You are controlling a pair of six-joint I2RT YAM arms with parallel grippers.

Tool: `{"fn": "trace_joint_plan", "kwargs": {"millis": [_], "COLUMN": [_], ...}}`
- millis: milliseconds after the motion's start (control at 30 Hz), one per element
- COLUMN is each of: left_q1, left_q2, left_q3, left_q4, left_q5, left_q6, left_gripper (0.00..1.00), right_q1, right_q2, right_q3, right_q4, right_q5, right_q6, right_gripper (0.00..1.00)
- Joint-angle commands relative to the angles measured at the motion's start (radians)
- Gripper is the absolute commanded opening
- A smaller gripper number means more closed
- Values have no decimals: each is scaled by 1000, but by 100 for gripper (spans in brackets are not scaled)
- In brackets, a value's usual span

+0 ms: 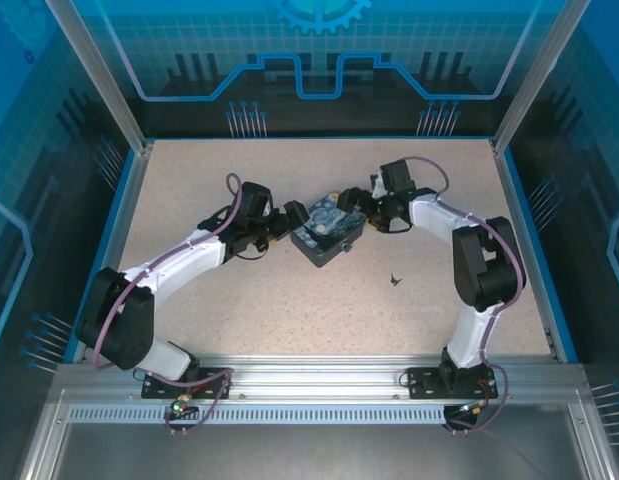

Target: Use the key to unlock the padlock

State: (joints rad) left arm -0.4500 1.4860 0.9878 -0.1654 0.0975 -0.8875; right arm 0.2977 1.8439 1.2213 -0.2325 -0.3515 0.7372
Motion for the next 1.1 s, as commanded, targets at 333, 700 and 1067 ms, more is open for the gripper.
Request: {"fn": "trace_joint_plan", "kwargs": {"millis": [333,700,1067], "left_q1": [-9,11,83], "left_q2": [117,106,127], "left_q3": [33,-1,-38], "left_q4": [43,77,176], "left_q5": [-64,-100,-8], "left_q6": [28,24,-36], "left_gripper": [99,99,99], "right_q1": [122,2,42], "right_q2": [-321,-247,13], "right_q3": [-329,-162,67], "right_q4": [81,-38,-15], "right_q5": [-11,97,-61], "right_q6": [110,8,43], "right_gripper": [100,100,99]}}
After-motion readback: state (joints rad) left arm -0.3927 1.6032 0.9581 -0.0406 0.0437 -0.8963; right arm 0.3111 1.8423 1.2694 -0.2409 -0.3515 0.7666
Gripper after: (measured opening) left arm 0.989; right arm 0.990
